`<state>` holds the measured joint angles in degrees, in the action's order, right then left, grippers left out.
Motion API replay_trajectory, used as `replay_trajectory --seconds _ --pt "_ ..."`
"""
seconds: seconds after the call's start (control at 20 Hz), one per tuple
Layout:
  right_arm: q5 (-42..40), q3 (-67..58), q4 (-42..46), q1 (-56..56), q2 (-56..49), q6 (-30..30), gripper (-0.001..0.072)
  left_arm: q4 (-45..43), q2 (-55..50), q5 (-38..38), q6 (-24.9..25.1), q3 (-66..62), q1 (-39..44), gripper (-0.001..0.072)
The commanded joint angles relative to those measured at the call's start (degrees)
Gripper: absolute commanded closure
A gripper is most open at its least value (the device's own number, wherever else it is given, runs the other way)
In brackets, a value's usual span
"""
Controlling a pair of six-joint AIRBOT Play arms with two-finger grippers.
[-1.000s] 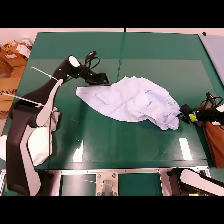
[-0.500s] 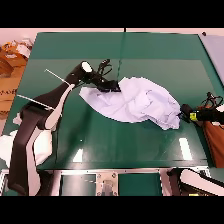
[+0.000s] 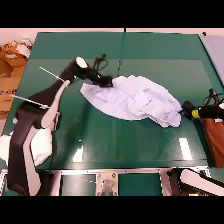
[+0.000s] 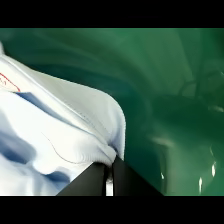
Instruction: Fold the shirts.
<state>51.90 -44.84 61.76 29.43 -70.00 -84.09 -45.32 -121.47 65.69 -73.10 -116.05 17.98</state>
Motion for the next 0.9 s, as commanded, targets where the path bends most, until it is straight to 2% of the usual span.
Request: replay_trajectory --seconds 0.0,0.15,0.3,0.45,0.7,0.85 --pt "6.80 -8.17 -7.37 -0.07 1.75 4.09 0.0688 0.44 7.34 1.92 0.44 -0.85 -3.19 0.0683" --pt "9.68 -17.31 -16.24 -0.07 6.58 7.72 0.0688 0.66 16.13 2.67 1.81 -0.85 -3.43 0.0682" --pt "9.68 -26.05 -16.52 0.07 13.60 7.91 0.0687 4.02 24.52 3.82 4.44 -0.85 -3.21 0.0682" --pt "9.73 -30.62 -16.33 -0.04 19.85 7.85 0.0687 4.85 31.71 4.26 4.72 -0.76 -3.21 0.0682" --pt "16.13 -27.15 -16.35 -0.07 23.74 7.87 0.0687 4.90 33.20 12.94 4.59 3.02 -3.21 0.0682" --pt "18.14 -18.86 -16.26 -2.03 23.71 8.13 0.0687 4.87 33.20 12.02 6.14 12.63 -3.15 0.0682"
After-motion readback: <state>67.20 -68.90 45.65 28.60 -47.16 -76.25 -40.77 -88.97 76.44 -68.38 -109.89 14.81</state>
